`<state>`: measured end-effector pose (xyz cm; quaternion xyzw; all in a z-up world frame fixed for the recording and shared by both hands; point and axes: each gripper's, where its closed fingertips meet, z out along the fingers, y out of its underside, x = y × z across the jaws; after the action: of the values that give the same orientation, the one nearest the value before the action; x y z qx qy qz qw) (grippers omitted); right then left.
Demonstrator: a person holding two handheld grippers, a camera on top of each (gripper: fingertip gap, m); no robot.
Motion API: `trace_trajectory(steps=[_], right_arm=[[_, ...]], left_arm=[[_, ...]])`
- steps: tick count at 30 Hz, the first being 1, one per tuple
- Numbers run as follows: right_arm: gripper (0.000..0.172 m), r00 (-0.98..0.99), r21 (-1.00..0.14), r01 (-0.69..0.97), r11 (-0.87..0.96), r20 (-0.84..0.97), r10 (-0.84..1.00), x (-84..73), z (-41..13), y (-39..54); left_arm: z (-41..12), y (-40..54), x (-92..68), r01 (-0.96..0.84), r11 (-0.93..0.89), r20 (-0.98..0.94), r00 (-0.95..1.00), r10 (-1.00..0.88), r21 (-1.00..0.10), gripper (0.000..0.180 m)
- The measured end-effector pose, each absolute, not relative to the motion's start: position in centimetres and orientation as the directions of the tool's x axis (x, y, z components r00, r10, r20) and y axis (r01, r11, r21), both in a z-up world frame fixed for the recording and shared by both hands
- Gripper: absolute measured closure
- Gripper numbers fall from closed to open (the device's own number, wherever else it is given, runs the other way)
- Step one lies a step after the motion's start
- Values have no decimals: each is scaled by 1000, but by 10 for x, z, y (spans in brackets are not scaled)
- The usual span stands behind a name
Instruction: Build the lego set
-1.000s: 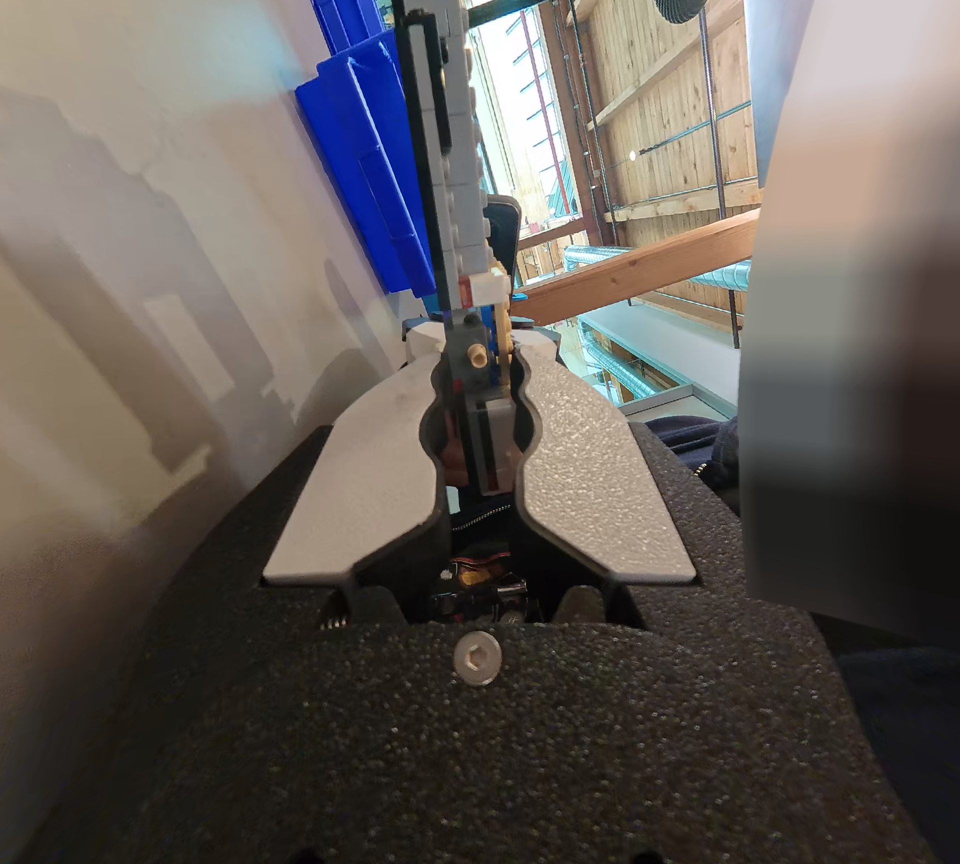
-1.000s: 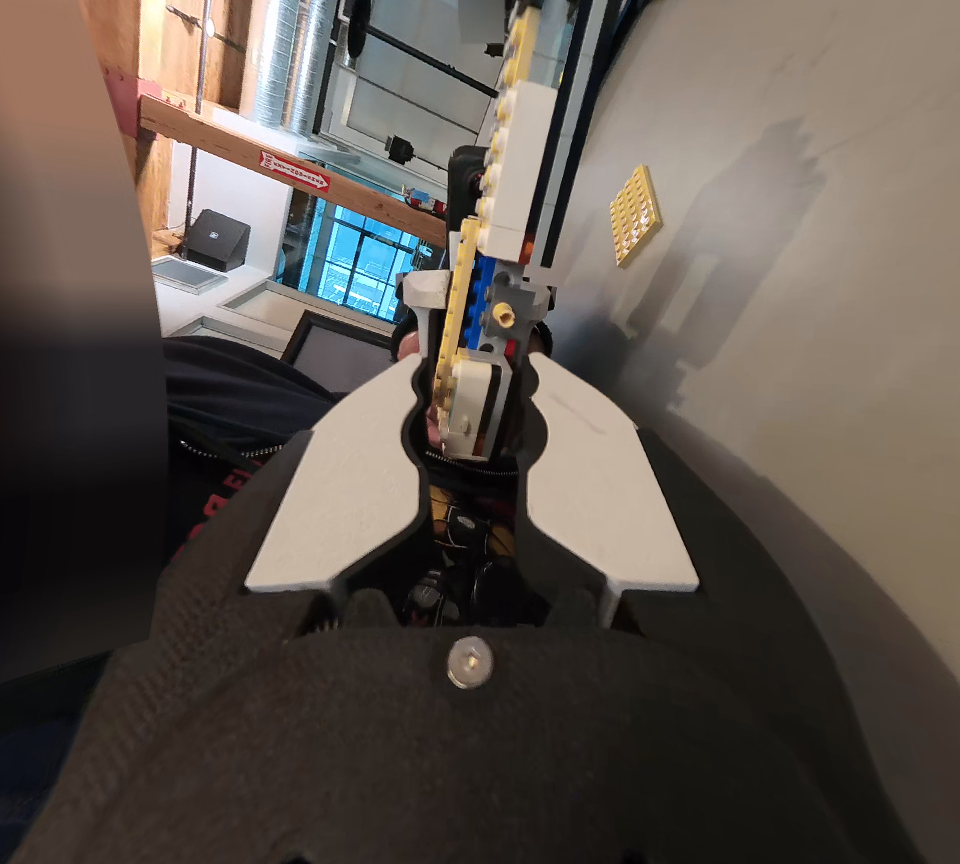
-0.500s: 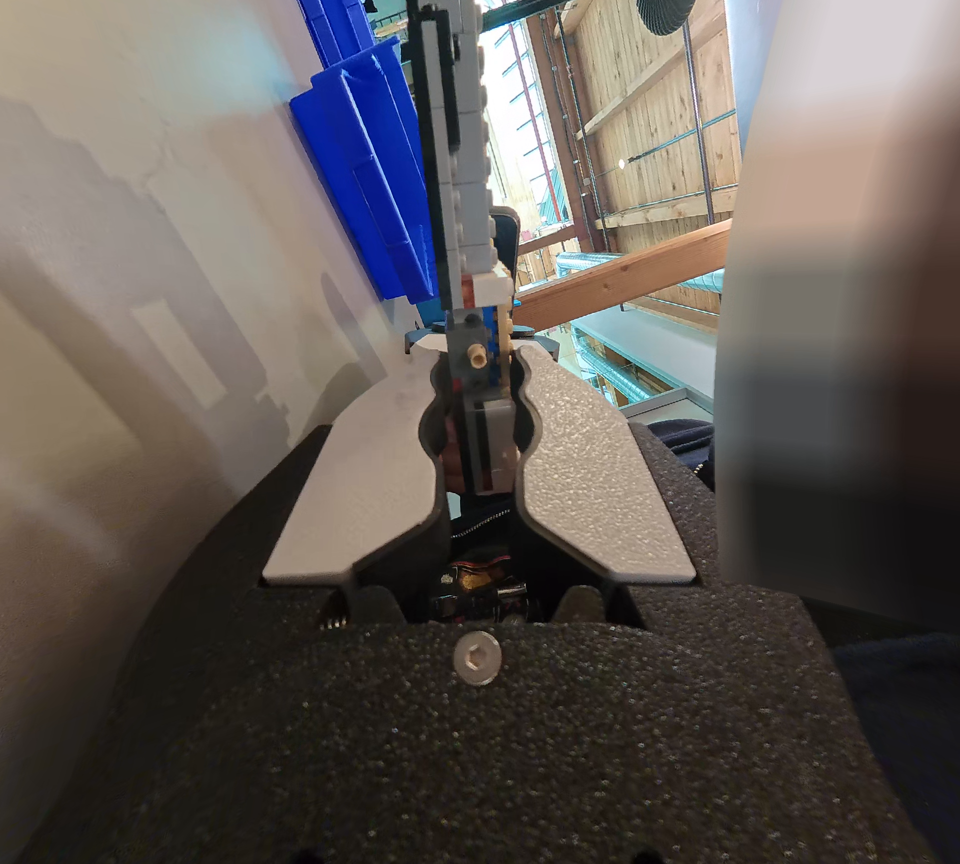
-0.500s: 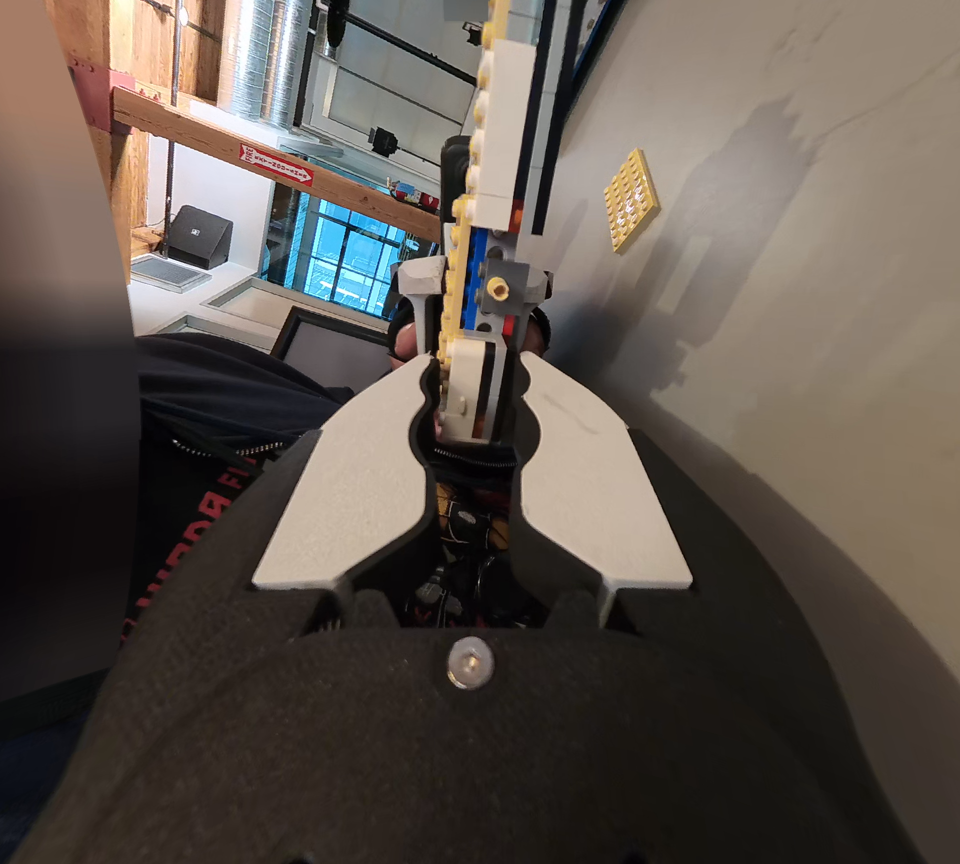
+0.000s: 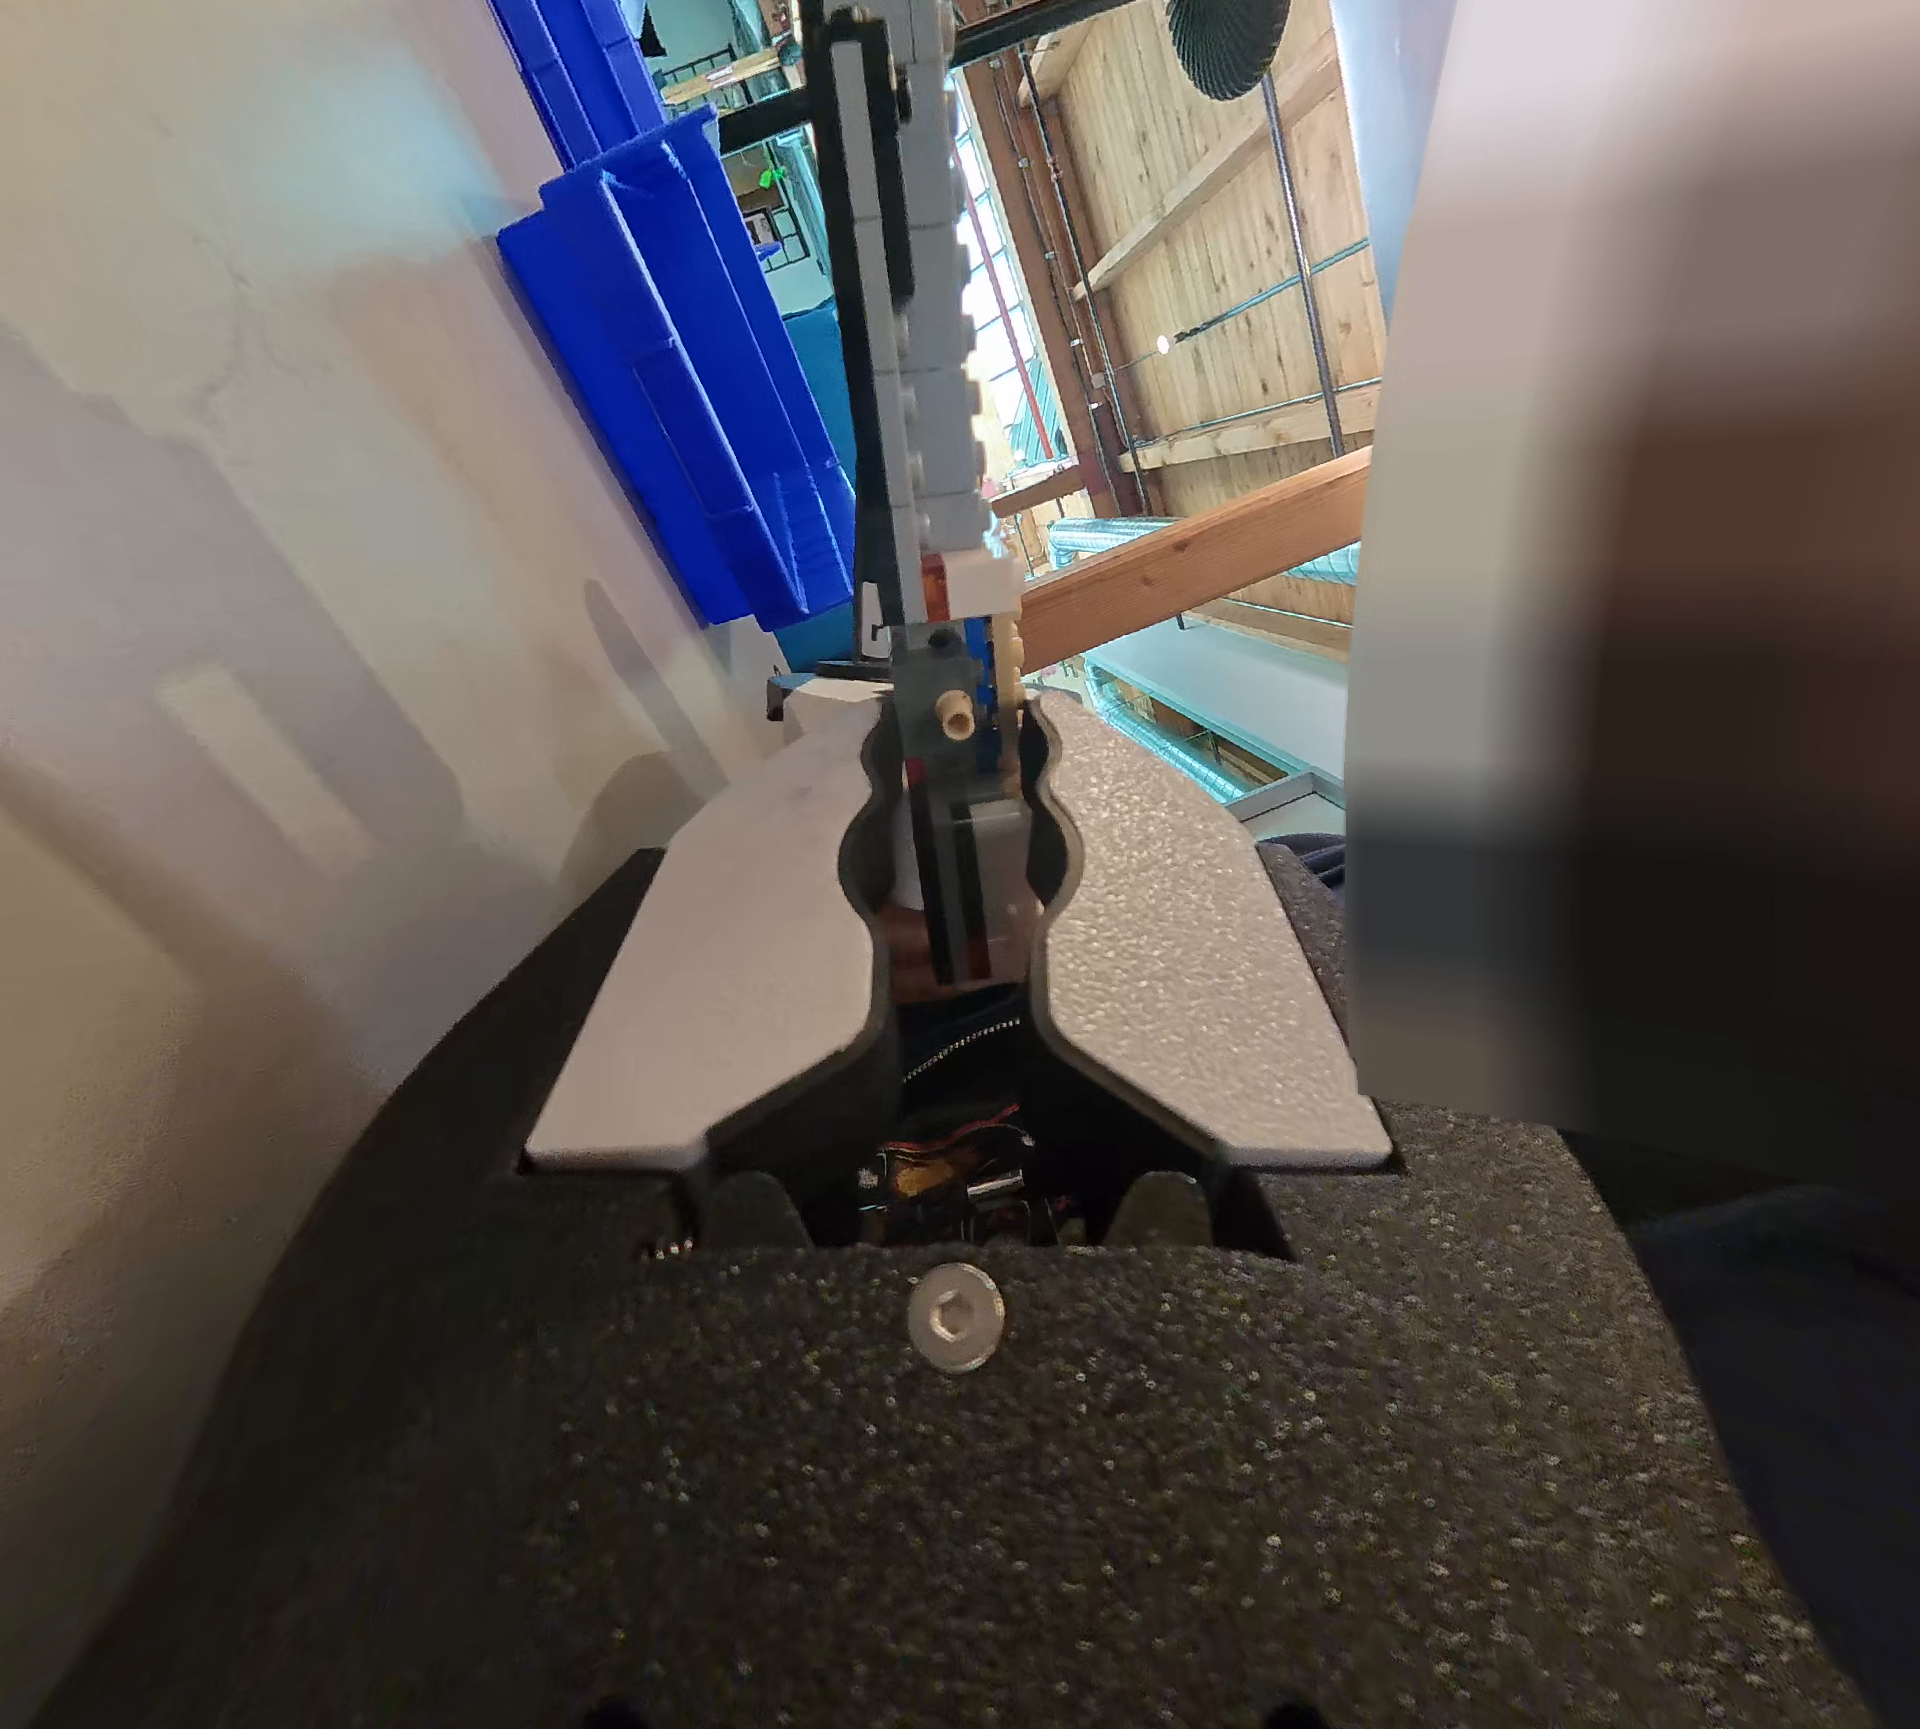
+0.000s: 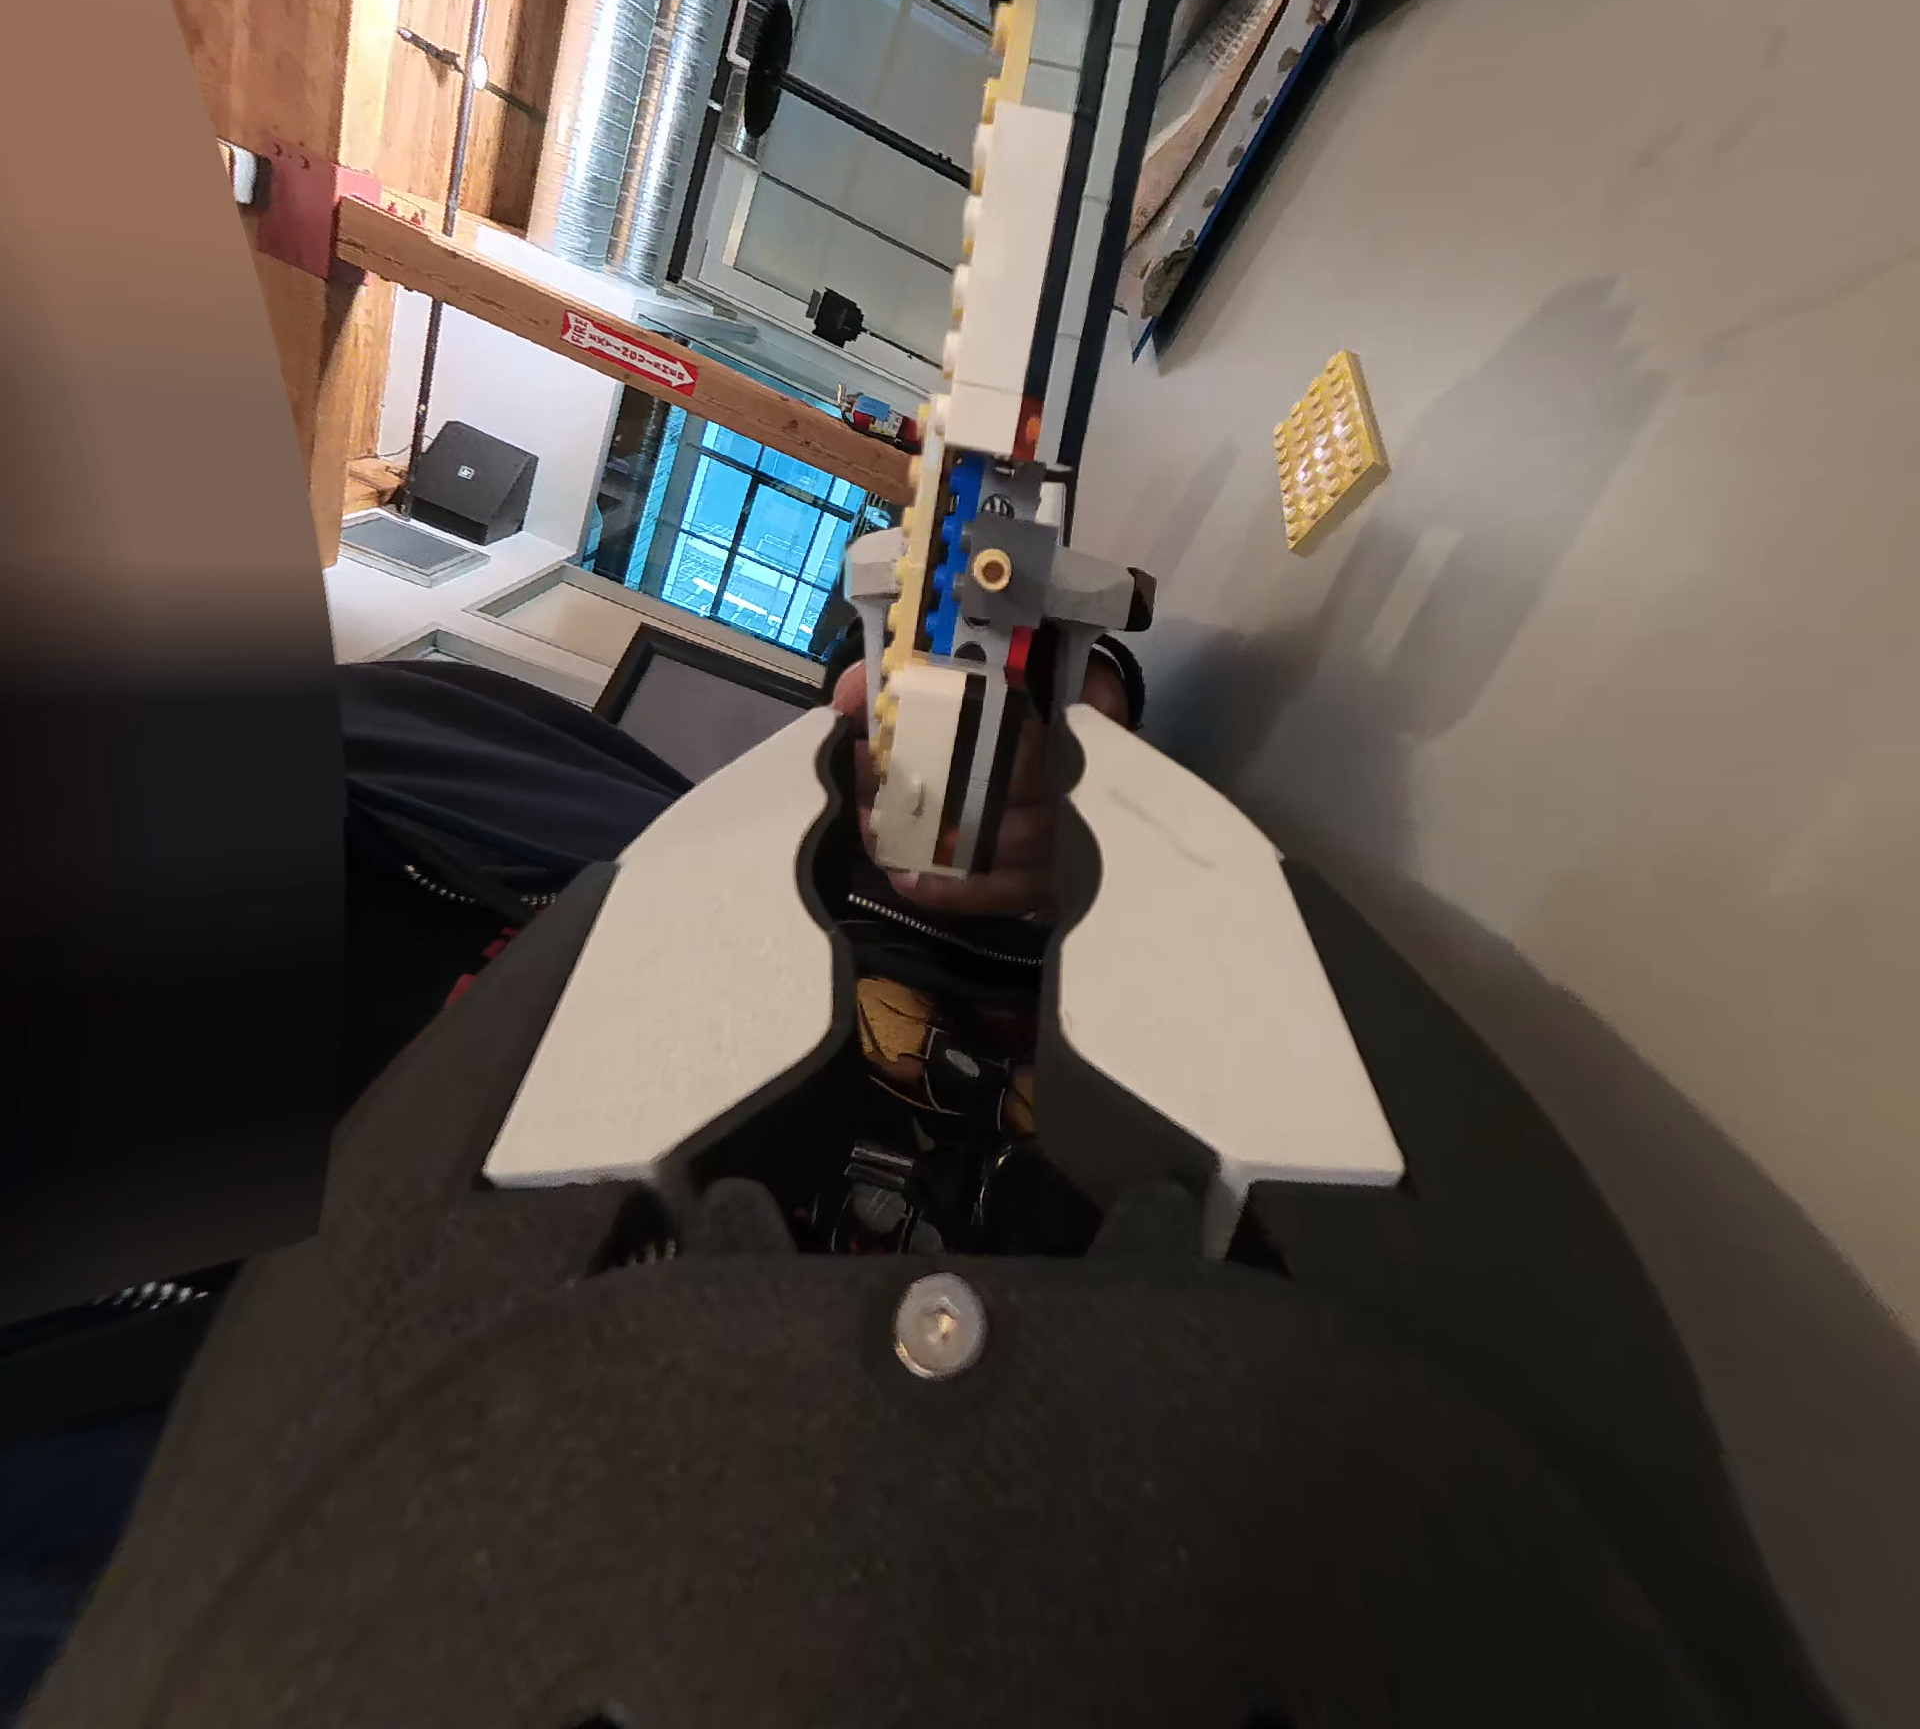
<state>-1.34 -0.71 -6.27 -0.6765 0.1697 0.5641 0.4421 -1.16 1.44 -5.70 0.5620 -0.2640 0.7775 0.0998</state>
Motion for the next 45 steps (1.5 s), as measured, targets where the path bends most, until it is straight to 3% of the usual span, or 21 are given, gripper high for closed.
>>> trace_trajectory(steps=[14, 27, 41, 45], right_arm=[[124, 352, -448, -727, -520, -894, 278, -7, -52, 6], [144, 373, -480, -710, -515, -877, 303, -11, -48, 10], [146, 276, -419, -754, -505, -901, 335, -8, -49, 6], [146, 250, -393, -766, -508, -911, 328, -6, -54, 5]], left_arm=[[-51, 10, -16, -471, -829, 912, -396, -106, -301, 159], [-50, 3, -17, -513, -807, 912, -404, -72, -291, 159], [-50, 0, -15, -525, -776, 907, -397, -138, -349, 158], [-52, 7, -8, -508, -797, 921, -362, -146, -326, 145]])
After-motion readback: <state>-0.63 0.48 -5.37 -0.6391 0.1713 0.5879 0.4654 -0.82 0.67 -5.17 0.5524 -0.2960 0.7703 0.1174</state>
